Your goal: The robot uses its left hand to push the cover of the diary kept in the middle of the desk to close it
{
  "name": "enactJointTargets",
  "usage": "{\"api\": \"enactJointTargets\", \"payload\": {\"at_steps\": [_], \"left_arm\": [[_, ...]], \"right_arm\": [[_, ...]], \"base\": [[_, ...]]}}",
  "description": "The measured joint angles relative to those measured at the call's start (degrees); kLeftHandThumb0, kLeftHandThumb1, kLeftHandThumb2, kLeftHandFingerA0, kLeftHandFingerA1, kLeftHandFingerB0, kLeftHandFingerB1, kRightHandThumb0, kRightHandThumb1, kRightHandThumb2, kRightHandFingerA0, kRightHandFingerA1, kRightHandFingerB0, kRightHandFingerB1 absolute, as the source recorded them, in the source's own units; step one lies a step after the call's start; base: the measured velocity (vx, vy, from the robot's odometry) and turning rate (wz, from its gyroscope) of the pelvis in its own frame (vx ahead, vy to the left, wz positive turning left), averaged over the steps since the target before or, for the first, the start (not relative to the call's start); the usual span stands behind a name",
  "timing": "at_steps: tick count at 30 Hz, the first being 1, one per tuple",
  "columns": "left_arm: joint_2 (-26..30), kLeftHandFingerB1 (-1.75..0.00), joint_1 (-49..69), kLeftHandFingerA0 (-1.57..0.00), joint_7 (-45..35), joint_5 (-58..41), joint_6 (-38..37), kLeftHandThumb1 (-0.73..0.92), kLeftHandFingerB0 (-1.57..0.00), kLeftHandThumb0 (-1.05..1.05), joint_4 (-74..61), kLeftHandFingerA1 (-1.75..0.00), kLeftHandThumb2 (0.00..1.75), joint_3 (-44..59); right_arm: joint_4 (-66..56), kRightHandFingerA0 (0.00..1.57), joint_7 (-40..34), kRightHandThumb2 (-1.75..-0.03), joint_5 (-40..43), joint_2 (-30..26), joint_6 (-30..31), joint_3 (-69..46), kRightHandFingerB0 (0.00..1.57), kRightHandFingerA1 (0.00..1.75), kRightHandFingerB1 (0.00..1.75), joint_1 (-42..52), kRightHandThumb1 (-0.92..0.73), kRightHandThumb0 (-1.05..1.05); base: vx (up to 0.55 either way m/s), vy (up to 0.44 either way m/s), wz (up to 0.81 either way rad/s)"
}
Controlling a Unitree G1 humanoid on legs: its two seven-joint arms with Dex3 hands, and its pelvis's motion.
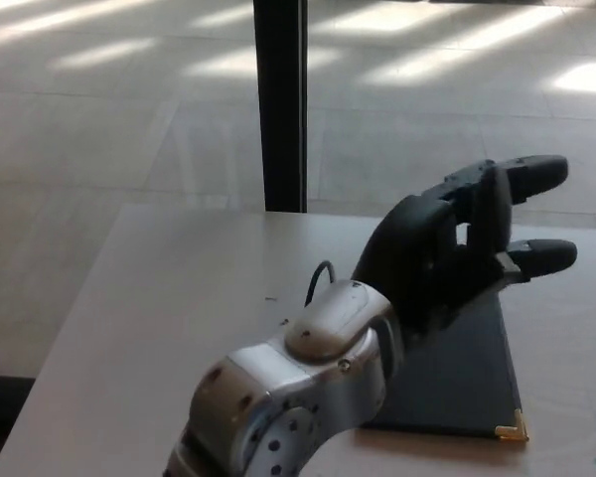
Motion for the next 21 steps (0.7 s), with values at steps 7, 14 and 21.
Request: {"api": "enactJointTargets", "payload": {"at_steps": [7, 14, 21], "left_arm": [[-4.14, -0.46, 8.64, -0.46, 0.83, 0.72, 2.57, 0.92, -0.34, -1.05, 3.74, -0.55, 0.95, -7.44], [-4.08, -0.5, 9.17, -0.4, 0.81, 0.65, 2.57, 0.9, -0.3, -1.0, 3.95, -0.58, 1.31, -8.29], [-3.07, -0.42, 9.63, -0.39, 0.77, -0.83, 2.51, 0.92, -0.3, -1.05, -1.26, -0.48, 0.87, 4.39]], "right_arm": [[-0.84, 0.55, -0.36, -0.9, -0.46, -0.55, 1.13, 2.15, 0.48, 0.66, 0.51, -1.4, -0.75, -0.79], [-0.46, 0.52, -0.48, -0.69, -0.68, -0.64, 1.31, 2.35, 0.5, 0.62, 0.44, -1.82, -0.92, -0.73], [-1.08, 0.53, -0.68, -0.91, -0.64, -0.62, 1.58, 2.32, 0.46, 0.67, 0.52, -0.72, -0.76, -0.8]], "base": [[0.0, 0.0, 0.0], [0.0, 0.0, 0.0], [0.0, 0.0, 0.0]]}}
